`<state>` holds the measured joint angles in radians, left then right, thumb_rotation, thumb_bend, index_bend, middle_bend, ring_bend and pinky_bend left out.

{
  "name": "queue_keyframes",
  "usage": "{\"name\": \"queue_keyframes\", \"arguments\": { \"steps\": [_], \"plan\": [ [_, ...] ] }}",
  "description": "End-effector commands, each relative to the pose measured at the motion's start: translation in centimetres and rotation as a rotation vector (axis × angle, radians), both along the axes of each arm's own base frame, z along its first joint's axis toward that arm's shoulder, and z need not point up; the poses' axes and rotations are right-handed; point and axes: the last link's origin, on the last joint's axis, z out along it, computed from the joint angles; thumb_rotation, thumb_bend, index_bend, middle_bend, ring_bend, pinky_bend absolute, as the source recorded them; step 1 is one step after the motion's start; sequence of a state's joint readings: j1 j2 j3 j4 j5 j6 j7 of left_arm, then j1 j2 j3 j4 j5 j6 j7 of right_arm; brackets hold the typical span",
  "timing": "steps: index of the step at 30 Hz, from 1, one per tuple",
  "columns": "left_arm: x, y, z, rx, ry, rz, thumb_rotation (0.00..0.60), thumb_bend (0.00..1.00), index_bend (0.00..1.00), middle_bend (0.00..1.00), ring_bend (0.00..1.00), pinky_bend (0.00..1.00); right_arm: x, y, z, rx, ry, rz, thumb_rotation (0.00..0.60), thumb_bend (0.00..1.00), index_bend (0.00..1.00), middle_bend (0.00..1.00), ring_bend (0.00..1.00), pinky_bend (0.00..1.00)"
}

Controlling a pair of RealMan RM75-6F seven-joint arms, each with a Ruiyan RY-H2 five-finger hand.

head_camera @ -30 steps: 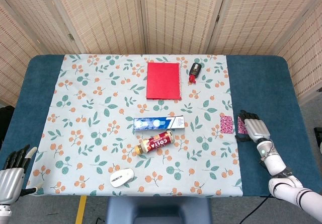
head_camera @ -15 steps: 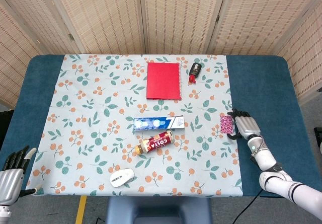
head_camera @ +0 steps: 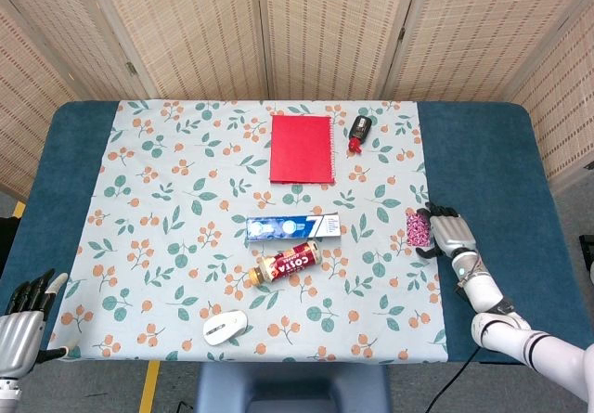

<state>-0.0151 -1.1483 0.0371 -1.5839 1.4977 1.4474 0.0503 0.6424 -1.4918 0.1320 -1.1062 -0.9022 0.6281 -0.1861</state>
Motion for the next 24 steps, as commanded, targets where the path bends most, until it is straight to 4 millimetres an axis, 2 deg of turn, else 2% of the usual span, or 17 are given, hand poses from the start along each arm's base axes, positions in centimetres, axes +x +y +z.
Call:
{"name": "queue_keyframes", "arguments": {
  "steps": [1, 6, 10, 13, 19, 24],
  "plan": [
    [0.0, 0.0, 0.0, 0.001, 0.0, 0.002, 0.6, 0.18, 0.06, 0.0, 0.04, 0.0, -0.1, -0.1, 0.0, 0.0, 0.005, -0.003, 0.497, 0.34, 0.1, 0.04, 0.0, 0.0],
    [0.0, 0.0, 0.1, 0.003, 0.0, 0.003, 0.6, 0.18, 0.06, 0.0, 0.04, 0.0, -0.1, -0.2, -0.1, 0.001, 0.012, -0.004, 0.496, 0.34, 0.12, 0.04, 0.0, 0.0],
    [0.0, 0.0, 0.1, 0.002, -0.001, 0.003, 0.6, 0.18, 0.06, 0.0, 0.04, 0.0, -0.2, -0.1, -0.1, -0.001, 0.013, -0.004, 0.496, 0.34, 0.23, 0.04, 0.0, 0.0],
    [0.0, 0.1, 0.1, 0.002, -0.002, 0.002, 0.6, 0.18, 0.06, 0.0, 0.04, 0.0, -0.2, 0.0, 0.0, -0.004, 0.012, -0.004, 0.494, 0.34, 0.28, 0.05, 0.0, 0.0],
    [0.0, 0.1, 0.1, 0.004, -0.003, 0.0, 0.6, 0.18, 0.06, 0.0, 0.04, 0.0, -0.1, 0.1, 0.4, -0.02, -0.001, 0.001, 0.494, 0.34, 0.29, 0.05, 0.0, 0.0],
    [-0.1, 0.0, 0.1, 0.006, -0.004, 0.002, 0.6, 0.18, 0.06, 0.0, 0.04, 0.0, -0.1, 0.5, 1.9, -0.06, -0.026, 0.007, 0.493, 0.34, 0.29, 0.05, 0.0, 0.0]
  ]
}}
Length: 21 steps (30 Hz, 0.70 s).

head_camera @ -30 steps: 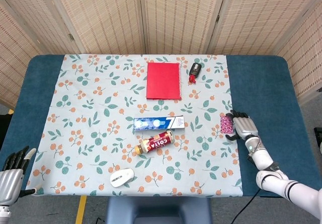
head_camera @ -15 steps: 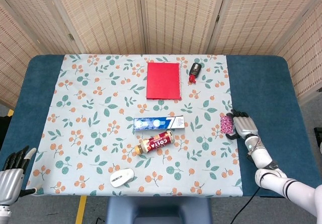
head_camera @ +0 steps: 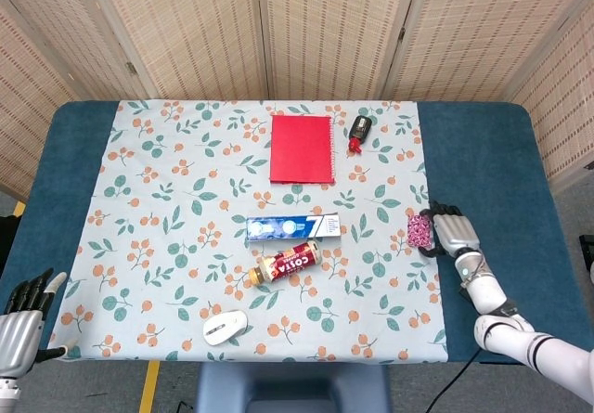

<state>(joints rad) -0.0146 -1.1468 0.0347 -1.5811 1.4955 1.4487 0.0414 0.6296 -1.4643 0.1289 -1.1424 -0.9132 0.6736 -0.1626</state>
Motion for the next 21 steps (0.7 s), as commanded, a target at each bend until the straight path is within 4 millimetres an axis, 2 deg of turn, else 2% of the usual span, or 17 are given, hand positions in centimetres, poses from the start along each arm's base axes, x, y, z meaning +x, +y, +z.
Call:
{"name": "queue_keyframes", "arguments": {
  "steps": [1, 12, 21],
  "plan": [
    [0.0, 0.0, 0.0, 0.0, 0.0, 0.0, 0.6, 0.18, 0.06, 0.0, 0.04, 0.0, -0.2, 0.3, 1.2, -0.03, -0.014, 0.001, 0.493, 0.34, 0.29, 0.05, 0.0, 0.0],
    [0.4, 0.0, -0.2, -0.005, -0.001, -0.012, 0.6, 0.18, 0.05, 0.0, 0.04, 0.0, -2.3, 1.6, 4.5, -0.096, -0.028, -0.045, 0.495, 0.34, 0.29, 0.06, 0.0, 0.0],
    [0.7, 0.0, -0.2, -0.008, 0.004, -0.014, 0.6, 0.18, 0.05, 0.0, 0.04, 0.0, -4.6, 1.2, 4.9, -0.103, -0.019, -0.1, 0.495, 0.34, 0.29, 0.06, 0.0, 0.0]
  ]
}}
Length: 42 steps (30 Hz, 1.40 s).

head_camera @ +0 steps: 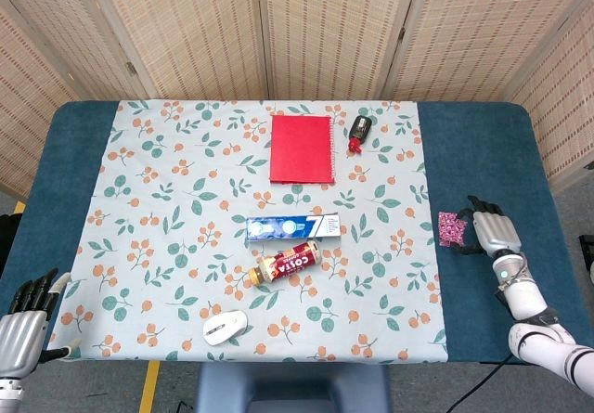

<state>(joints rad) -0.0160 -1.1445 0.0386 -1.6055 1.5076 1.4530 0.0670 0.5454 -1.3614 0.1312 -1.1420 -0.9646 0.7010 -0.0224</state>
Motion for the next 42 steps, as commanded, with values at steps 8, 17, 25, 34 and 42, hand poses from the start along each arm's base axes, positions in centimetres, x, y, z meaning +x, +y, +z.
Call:
{"name": "queue_keyframes", "arguments": {
  "steps": [8, 17, 25, 34, 42],
  "plan": [
    [0.3, -0.1, 0.1, 0.001, 0.006, 0.002, 0.6, 0.18, 0.05, 0.0, 0.04, 0.0, -1.0, -1.0, -1.0, 0.017, -0.008, -0.019, 0.495, 0.34, 0.24, 0.05, 0.0, 0.0],
    [0.2, -0.1, 0.2, 0.006, 0.005, 0.007, 0.6, 0.18, 0.05, 0.0, 0.04, 0.0, -1.0, -1.2, -1.4, 0.037, -0.002, -0.007, 0.494, 0.34, 0.2, 0.05, 0.0, 0.0],
    [0.3, -0.2, 0.3, 0.01, 0.004, 0.006, 0.6, 0.18, 0.05, 0.0, 0.04, 0.0, -1.2, -0.9, -1.4, 0.049, 0.011, 0.002, 0.494, 0.34, 0.14, 0.05, 0.0, 0.0],
    [0.5, -0.3, 0.3, 0.01, 0.005, 0.004, 0.6, 0.18, 0.05, 0.0, 0.04, 0.0, -1.2, -0.8, -1.9, 0.064, 0.021, 0.007, 0.493, 0.34, 0.1, 0.05, 0.0, 0.0],
    [0.4, -0.2, 0.3, 0.01, 0.003, 0.003, 0.6, 0.18, 0.05, 0.0, 0.04, 0.0, -0.7, -0.2, -1.0, 0.031, 0.01, 0.042, 0.493, 0.34, 0.06, 0.04, 0.0, 0.0]
  ]
}}
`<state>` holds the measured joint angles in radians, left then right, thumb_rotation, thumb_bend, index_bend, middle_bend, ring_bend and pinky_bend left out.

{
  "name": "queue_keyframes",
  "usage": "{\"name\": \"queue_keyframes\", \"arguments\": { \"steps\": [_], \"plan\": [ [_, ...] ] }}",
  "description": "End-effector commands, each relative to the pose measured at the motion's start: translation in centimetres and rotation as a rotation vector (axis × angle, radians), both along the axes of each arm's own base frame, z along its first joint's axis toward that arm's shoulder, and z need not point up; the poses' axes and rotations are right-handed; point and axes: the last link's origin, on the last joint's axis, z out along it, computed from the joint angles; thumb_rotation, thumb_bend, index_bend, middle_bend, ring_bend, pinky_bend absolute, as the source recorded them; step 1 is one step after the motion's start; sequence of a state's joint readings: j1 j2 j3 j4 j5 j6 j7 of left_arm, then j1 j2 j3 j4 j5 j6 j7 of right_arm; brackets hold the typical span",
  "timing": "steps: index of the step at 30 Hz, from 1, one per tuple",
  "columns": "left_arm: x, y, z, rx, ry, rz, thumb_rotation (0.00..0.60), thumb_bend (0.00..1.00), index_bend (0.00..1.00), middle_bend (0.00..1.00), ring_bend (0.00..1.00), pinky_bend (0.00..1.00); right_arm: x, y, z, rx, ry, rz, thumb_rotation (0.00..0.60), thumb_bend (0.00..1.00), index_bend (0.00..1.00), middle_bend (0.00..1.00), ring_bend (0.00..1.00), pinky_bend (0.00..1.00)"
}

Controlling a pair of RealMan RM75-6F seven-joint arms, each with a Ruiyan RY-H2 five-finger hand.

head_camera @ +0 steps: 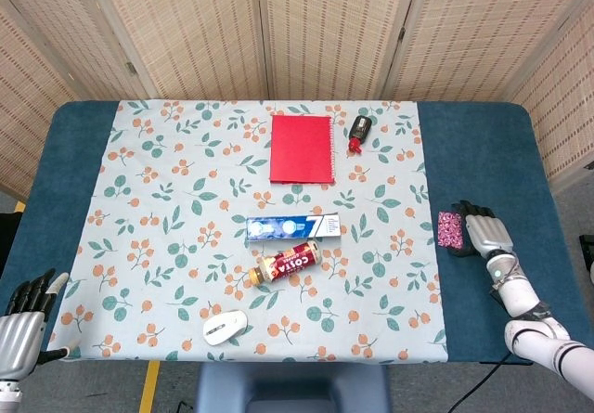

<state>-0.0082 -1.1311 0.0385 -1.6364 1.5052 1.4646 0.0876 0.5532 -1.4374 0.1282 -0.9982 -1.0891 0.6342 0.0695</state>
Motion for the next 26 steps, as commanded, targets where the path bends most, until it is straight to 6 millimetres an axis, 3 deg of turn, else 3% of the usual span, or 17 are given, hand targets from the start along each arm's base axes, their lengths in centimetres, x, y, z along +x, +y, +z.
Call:
{"name": "queue_keyframes", "arguments": {
  "steps": [1, 6, 8, 10, 15, 21, 26],
  "plan": [
    [0.0, 0.1, 0.0, 0.001, -0.001, -0.002, 0.6, 0.18, 0.05, 0.0, 0.04, 0.0, 0.5, 0.8, 1.0, -0.034, -0.015, 0.029, 0.493, 0.34, 0.06, 0.04, 0.0, 0.0],
    [0.1, 0.5, 0.1, 0.017, -0.007, -0.023, 0.6, 0.18, 0.05, 0.0, 0.04, 0.0, 1.4, 3.9, 4.0, -0.142, -0.049, 0.086, 0.498, 0.34, 0.06, 0.04, 0.0, 0.0],
    [0.3, 0.7, 0.1, 0.037, -0.006, -0.037, 0.6, 0.18, 0.05, 0.0, 0.04, 0.0, 1.6, 5.3, 5.3, -0.2, -0.051, 0.114, 0.546, 0.34, 0.07, 0.05, 0.0, 0.0],
    [0.4, 0.8, 0.1, 0.064, -0.009, -0.051, 0.6, 0.18, 0.06, 0.0, 0.04, 0.0, 1.9, 7.2, 6.7, -0.256, -0.047, 0.146, 0.595, 0.34, 0.08, 0.07, 0.0, 0.0],
    [1.1, 1.2, 0.1, 0.112, -0.019, -0.095, 0.6, 0.18, 0.07, 0.0, 0.06, 0.0, 3.0, 12.3, 9.2, -0.341, -0.055, 0.19, 0.6, 0.34, 0.11, 0.08, 0.0, 0.0],
    [1.8, 1.4, 0.2, 0.131, -0.018, -0.12, 0.6, 0.18, 0.08, 0.0, 0.06, 0.0, 3.2, 16.6, 10.7, -0.376, -0.057, 0.19, 0.6, 0.34, 0.14, 0.09, 0.0, 0.0],
    [2.4, 1.5, 0.2, 0.157, -0.024, -0.145, 0.6, 0.19, 0.08, 0.0, 0.06, 0.0, 3.2, 18.1, 11.0, -0.397, -0.06, 0.189, 0.6, 0.34, 0.15, 0.09, 0.0, 0.0]
  ]
}}
